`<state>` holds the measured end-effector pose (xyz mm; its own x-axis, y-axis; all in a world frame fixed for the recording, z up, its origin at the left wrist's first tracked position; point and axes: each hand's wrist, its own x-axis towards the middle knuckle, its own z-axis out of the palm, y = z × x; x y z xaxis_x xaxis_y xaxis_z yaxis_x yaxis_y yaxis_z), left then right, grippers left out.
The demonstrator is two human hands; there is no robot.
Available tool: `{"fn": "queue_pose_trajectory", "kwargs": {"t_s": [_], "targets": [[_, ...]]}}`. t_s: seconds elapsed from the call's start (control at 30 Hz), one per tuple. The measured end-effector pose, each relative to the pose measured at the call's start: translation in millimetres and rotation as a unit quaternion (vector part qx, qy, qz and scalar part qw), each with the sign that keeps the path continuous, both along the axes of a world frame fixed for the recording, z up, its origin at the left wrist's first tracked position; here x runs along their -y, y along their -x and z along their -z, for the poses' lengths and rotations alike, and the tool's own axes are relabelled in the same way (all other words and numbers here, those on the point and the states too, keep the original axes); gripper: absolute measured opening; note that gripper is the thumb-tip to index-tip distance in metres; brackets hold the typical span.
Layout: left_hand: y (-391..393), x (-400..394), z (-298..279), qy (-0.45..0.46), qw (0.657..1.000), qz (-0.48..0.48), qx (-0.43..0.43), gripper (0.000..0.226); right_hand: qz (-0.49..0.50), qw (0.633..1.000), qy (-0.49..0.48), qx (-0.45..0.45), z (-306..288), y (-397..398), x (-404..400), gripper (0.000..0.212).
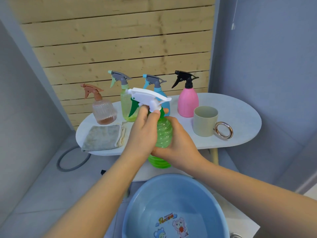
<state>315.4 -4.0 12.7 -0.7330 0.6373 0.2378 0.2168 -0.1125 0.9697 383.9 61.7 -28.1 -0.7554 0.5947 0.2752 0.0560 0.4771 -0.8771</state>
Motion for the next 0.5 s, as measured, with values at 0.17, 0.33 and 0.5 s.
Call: {"fn": "queue_pose_trajectory", "kwargs": {"t_s": [0.17,0.33,0.5], "targets": [[-2.5,-1.3,-0.5,-0.014,0.997,-0.076,-0.024,0.025,0.017,0.999,-0.030,0.000,0.3,2.9,1.9,0.064],[-8.0,-0.2,-2.0,-0.035,0.993,-0.113,0.016,0.013,0.038,0.998,-0.041,0.001,3.1,4.3,3.9,0.071],[-5.5,1.9,-4.8,-0.028,0.994,-0.110,0.010,0.042,0.047,0.997,-0.068,0.011,3.0,5.1,-2.5,0.069]]}}
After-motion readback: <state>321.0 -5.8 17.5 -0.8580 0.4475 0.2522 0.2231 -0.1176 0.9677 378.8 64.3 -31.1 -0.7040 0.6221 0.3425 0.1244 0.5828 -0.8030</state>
